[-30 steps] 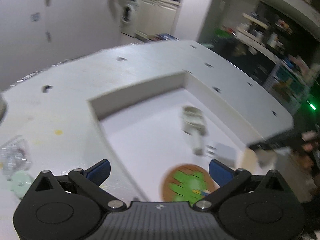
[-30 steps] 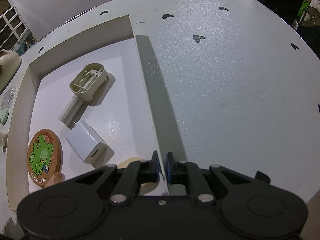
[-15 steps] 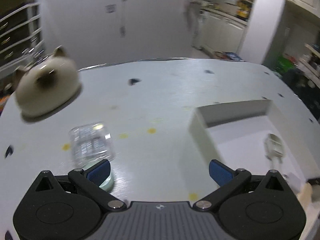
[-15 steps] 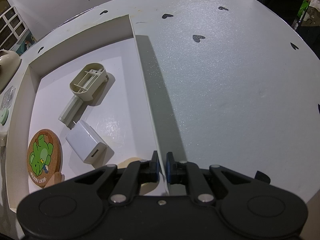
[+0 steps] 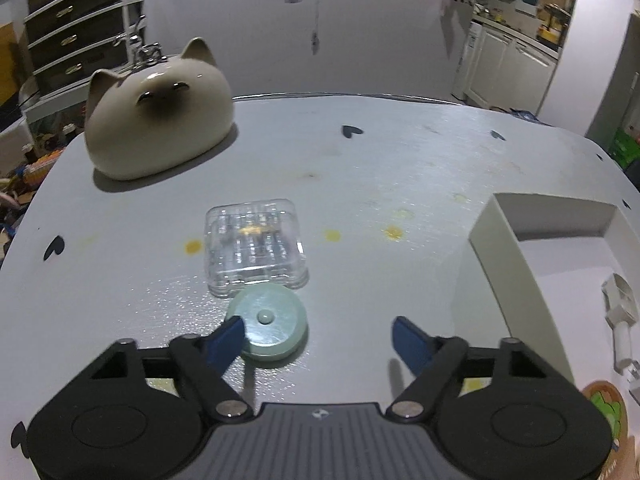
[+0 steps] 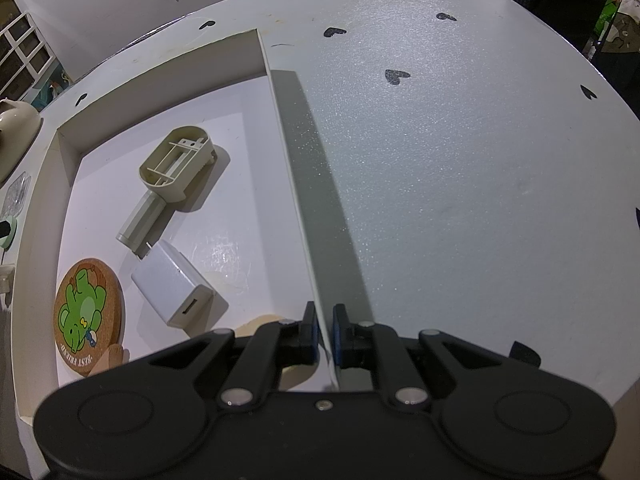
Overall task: Organize rigid objects
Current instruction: 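Move the left tool to the mint-green tape measure, then grasp the mint-green tape measure with the left tool and lift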
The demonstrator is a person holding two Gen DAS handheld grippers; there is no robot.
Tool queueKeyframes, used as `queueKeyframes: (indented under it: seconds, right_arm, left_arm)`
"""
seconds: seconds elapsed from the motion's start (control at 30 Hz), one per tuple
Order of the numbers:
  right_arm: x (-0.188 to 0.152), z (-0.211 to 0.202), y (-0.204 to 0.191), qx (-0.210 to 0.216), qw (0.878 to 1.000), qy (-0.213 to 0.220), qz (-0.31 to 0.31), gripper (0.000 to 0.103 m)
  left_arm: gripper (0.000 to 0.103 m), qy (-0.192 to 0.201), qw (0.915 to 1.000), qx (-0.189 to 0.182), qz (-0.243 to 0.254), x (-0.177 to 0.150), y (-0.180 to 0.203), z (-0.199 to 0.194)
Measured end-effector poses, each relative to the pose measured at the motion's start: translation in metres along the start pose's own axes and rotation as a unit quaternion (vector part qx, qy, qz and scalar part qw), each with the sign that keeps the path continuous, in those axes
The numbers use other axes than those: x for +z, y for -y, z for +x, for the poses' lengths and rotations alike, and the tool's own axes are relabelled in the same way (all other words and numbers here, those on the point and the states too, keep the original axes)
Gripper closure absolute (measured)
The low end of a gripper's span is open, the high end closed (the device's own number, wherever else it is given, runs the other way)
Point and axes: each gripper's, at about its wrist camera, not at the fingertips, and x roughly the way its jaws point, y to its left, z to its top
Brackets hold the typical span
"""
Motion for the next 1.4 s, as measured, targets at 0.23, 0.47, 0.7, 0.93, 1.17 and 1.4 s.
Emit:
queueKeyframes:
  seconds: [0.23,0.47,0.7,0.93,1.17,1.4]
  right_arm:
    - [0.0,0.0,0.0,0.0,1.0,0.0,0.0,0.094]
    - [0.0,0.0,0.0,0.0,1.0,0.0,0.0,0.094]
    - [0.0,0.0,-0.001,0.0,1.0,0.0,0.0,0.094]
    - [0.001,0.0,-0.001,-0.001,1.0,0.0,0.0,0.094]
    - [0.0,0.001,0.0,0.0,1.0,0.0,0.001,0.094]
    - [0.0,0.001,0.0,0.0,1.0,0.0,0.001,0.094]
  left_arm:
    - [0.056,0.014,0.9997,0.019,-0.008,0.001,-0.006,0.006]
    - [0.089,0.018,0.999,0.039,-0.01,0.0,-0.011,0.003]
    - [0.024,0.026,0.9984,0.042,-0.028,-0.004,-0.018,0.003]
    - [0.033,0.015,0.9991,0.036,-0.015,-0.005,-0.012,0.018]
    - [0.051,0.018,0.999,0.04,0.001,-0.006,-0.009,0.019]
    - [0.051,0.035,0.9991,0.022,-0.009,-0.003,-0.007,0.004]
